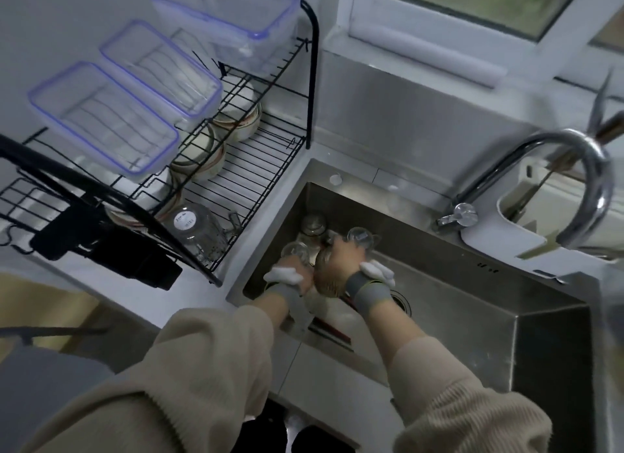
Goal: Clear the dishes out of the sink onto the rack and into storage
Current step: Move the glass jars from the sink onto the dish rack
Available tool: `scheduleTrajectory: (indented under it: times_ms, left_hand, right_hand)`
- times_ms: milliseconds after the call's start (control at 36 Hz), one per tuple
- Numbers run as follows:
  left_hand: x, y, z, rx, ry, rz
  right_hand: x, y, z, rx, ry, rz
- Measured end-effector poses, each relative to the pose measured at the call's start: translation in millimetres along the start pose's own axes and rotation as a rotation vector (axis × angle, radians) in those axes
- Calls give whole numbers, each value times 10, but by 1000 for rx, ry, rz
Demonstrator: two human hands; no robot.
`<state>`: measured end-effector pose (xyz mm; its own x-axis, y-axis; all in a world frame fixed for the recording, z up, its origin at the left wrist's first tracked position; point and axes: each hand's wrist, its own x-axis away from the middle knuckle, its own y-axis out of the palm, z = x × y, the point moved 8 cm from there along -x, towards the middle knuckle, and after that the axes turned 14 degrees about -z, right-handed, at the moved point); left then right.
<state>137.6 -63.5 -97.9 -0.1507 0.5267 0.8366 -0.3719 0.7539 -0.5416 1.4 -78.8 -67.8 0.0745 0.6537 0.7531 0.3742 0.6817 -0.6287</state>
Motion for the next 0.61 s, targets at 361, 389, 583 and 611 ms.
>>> scheduleTrajectory:
  times_ms: [361, 389, 583, 611]
  left_hand:
    - [289, -1058, 90, 227, 411, 607]
    - [309, -1106, 41, 238, 434, 618]
    - [529, -1356, -174, 200, 466, 670]
    - [534, -1379, -205, 175, 454, 668]
  right_hand:
    - [642, -1372, -1165, -55, -364, 358]
    - [654, -1391, -1232, -61, -391, 355]
    - [673, -1398, -1672, -43, -543, 343]
    - [669, -1383, -1736, -34, -561, 341]
